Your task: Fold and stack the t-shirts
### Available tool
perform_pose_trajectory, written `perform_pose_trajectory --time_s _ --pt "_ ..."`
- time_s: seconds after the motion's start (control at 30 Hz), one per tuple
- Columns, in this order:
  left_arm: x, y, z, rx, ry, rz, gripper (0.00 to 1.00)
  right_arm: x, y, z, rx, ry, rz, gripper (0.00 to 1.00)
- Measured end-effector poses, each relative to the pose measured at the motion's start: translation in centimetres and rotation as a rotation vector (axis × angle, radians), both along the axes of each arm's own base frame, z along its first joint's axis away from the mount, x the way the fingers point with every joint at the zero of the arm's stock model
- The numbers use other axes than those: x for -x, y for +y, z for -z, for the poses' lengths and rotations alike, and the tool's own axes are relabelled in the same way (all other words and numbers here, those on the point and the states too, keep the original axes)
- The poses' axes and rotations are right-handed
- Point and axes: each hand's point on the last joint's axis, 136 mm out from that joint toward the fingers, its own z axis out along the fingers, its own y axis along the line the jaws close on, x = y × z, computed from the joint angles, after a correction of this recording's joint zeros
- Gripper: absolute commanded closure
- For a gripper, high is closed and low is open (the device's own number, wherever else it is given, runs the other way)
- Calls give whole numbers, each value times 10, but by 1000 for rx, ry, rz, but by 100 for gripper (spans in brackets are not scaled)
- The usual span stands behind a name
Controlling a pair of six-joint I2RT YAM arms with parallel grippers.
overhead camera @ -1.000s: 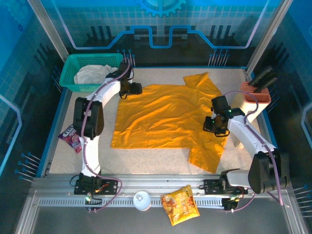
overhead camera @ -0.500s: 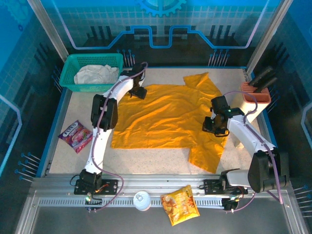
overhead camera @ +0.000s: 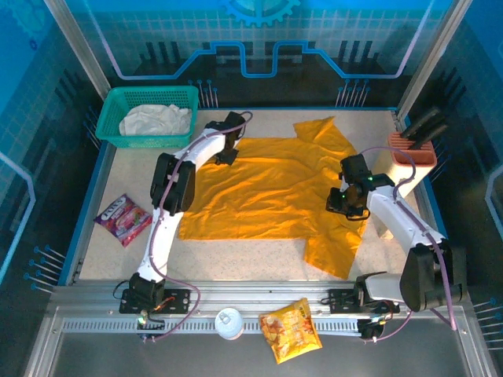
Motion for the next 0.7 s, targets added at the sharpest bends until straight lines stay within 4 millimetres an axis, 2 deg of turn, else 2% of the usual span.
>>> perform_pose_trajectory --time_s 0.13,0.27,0.33,0.43,0.6,0.7 --pt "22 -16 -27 -79 -59 31 92 0 1 -4 -7 -14 -1 70" --pt "55 -41 -59 -123 -155 45 91 1 2 -4 -17 -18 -5 70" --pt "73 -50 -66 -137 -185 40 86 2 3 -3 -19 -14 -7 70" --pt "110 -64 -58 -159 -198 27 76 4 3 1 -20 -14 -14 70" --pt "179 -79 -20 -211 -140 23 50 10 2 8 -17 7 -18 70" --pt "209 -90 -16 -224 -127 21 39 8 4 9 -22 6 -20 70"
